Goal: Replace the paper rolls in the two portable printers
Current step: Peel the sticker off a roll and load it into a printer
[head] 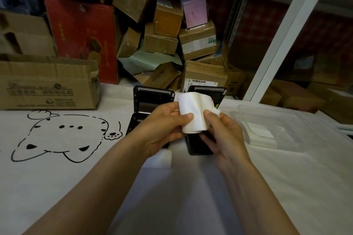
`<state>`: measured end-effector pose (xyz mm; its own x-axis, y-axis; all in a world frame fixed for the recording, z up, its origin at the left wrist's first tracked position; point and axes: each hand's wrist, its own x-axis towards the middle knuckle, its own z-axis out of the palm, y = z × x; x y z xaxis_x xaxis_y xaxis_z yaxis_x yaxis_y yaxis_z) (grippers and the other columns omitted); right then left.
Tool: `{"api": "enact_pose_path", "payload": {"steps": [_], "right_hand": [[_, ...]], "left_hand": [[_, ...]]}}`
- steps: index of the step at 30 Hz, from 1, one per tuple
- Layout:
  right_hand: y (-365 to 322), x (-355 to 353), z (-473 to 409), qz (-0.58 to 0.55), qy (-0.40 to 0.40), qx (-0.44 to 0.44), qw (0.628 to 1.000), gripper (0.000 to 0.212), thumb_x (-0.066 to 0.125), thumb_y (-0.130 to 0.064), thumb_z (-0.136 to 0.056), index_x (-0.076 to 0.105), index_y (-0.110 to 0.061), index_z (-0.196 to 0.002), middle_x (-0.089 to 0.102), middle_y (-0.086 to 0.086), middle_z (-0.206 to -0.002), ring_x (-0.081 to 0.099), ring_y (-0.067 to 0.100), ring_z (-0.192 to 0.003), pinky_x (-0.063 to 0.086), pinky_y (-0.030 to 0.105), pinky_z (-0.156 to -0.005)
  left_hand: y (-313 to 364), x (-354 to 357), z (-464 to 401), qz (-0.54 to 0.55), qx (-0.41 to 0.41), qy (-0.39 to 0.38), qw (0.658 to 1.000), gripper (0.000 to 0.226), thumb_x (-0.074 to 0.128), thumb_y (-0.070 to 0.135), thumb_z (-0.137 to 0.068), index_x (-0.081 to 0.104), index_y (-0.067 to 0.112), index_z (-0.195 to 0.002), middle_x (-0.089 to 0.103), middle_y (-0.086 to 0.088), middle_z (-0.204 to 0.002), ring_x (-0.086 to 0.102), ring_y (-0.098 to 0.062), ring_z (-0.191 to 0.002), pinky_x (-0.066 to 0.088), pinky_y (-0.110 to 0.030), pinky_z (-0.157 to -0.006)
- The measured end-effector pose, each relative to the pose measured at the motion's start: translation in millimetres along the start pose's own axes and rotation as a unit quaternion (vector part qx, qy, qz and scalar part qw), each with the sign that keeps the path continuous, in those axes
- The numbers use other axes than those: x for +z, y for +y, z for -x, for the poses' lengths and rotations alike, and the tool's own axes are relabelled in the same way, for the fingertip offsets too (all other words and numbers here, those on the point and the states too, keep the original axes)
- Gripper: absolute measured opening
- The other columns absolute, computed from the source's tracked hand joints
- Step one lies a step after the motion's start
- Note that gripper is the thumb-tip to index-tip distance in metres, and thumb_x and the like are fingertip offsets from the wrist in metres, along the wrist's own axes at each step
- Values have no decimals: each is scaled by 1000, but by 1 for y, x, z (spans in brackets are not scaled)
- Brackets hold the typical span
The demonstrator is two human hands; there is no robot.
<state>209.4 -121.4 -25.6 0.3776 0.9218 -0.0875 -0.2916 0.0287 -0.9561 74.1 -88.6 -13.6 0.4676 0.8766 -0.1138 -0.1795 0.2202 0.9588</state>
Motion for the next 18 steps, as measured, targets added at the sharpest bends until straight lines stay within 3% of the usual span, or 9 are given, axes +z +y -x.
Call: {"api": "enact_pose_path", "payload": {"steps": [4, 8, 11, 14, 16, 18], "right_hand": [[-11, -15, -8, 36, -25, 25, 999, 12, 67, -17, -87, 67, -16, -99, 74, 3, -95, 70, 15, -89, 57, 28, -74], [-22, -29, -12, 83, -61, 43, 994, 26, 68, -11, -85, 64, -14, -110, 73, 6, -100, 72, 19, -89, 59, 29, -68], [-33, -41, -12, 138, -75, 15, 987, 37, 73, -21, -80, 63, -28, -115, 70, -3, -100, 68, 15, -91, 57, 26, -65], [-41, -50, -9, 194, -89, -7, 977, 29, 67, -44, -78, 71, -27, -100, 72, -3, -96, 66, 15, -93, 54, 23, -66], [-42, -54, -9, 217, -72, -20, 973, 28, 64, -52, -77, 72, -26, -85, 72, -6, -86, 65, 13, -89, 53, 25, -72], [-40, -57, -12, 233, -50, -36, 971, 29, 64, -55, -73, 69, -28, -82, 68, -10, -85, 62, 11, -89, 52, 27, -78]], "left_hand": [[1, -1, -1, 13, -28, -1, 1000, 29, 58, 15, -91, 58, 14, -119, 70, -9, -111, 68, -21, -99, 58, -33, -80], [-1, 3, -1, 18, -42, -8, 999, 14, 57, 16, -91, 62, 19, -103, 70, -6, -104, 67, -18, -97, 58, -33, -82], [0, 4, -2, -42, -26, -11, 999, 25, 56, 14, -91, 57, 20, -116, 68, -3, -108, 66, -14, -97, 58, -24, -77], [3, 12, -6, -103, -10, -35, 994, 40, 57, 11, -90, 53, 20, -129, 66, -6, -116, 63, -21, -106, 55, -31, -86], [3, 22, -11, -136, 6, -43, 990, 45, 57, 8, -90, 51, 20, -133, 64, -7, -119, 61, -25, -109, 52, -37, -92], [0, 28, -16, -154, 13, -66, 986, 50, 57, 7, -90, 49, 25, -136, 62, -5, -122, 59, -25, -112, 51, -40, -94]]}}
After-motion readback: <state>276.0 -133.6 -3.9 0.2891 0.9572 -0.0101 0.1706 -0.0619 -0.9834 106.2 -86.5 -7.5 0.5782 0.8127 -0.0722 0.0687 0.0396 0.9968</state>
